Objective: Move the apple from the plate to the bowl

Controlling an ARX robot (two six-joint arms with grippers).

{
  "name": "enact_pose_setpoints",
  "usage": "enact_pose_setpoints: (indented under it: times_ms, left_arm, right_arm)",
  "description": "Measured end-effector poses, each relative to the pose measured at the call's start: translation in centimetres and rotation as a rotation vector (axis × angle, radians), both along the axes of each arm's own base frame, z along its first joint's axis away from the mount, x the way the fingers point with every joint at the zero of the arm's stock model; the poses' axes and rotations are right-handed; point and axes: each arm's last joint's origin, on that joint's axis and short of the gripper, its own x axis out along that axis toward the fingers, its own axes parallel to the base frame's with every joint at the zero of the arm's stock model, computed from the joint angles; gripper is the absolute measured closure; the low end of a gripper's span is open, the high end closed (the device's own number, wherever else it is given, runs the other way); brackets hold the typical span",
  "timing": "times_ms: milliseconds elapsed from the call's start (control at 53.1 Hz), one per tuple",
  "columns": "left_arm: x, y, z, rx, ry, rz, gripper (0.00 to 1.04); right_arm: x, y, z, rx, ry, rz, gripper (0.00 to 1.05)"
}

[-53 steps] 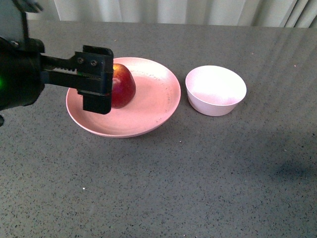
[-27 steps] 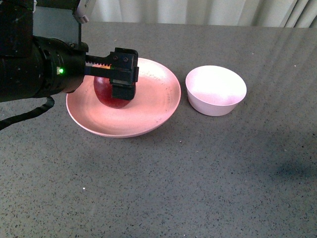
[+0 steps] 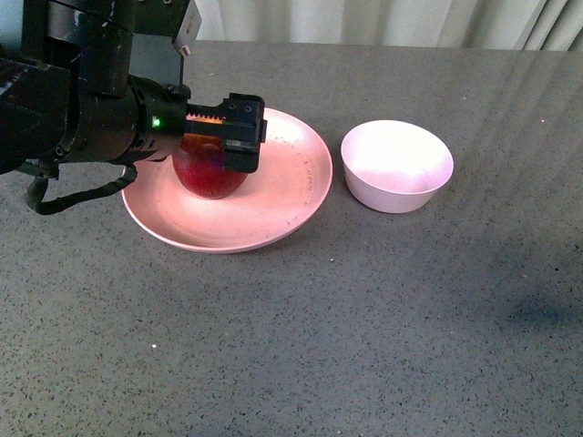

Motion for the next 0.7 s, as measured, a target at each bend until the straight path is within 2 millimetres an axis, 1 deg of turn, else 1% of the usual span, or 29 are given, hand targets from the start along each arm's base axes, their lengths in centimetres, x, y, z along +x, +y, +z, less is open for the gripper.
enact_pose_setpoints:
  times_ms: [113, 301, 358, 414, 471, 565, 697]
  left_arm:
    - [0.7, 0.1, -0.7, 0.001, 0.020, 0.012, 0.09]
    - [1.0, 0.1, -1.3, 0.010, 0.030, 0.022, 0.09]
    - [0.9, 0.1, -1.3, 0.011, 0.030, 0.022, 0.15]
    - [1.0, 0.1, -1.3, 0.016, 0.029, 0.026, 0.24]
    - [0.9, 0.1, -1.3, 0.020, 0.031, 0.025, 0.29]
    - [0.8, -0.1, -0.8, 0.022, 0.031, 0.014, 0.31]
    - [0.4, -1.2, 0.4, 0.015, 0.017, -0.015, 0.31]
  right_arm:
    - [0.0, 0.0, 0.0, 0.000, 0.000, 0.000, 0.09]
    - [0.0, 0.0, 0.0, 0.000, 0.000, 0.000, 0.09]
    - [0.0, 0.0, 0.0, 0.000, 0.000, 0.000, 0.09]
    - [0.0, 0.0, 0.0, 0.000, 0.000, 0.000, 0.09]
    - [0.0, 0.0, 0.0, 0.000, 0.000, 0.000, 0.09]
    - [0.0, 0.0, 0.0, 0.000, 0.000, 0.000, 0.09]
    - [0.0, 0.0, 0.0, 0.000, 0.000, 0.000, 0.09]
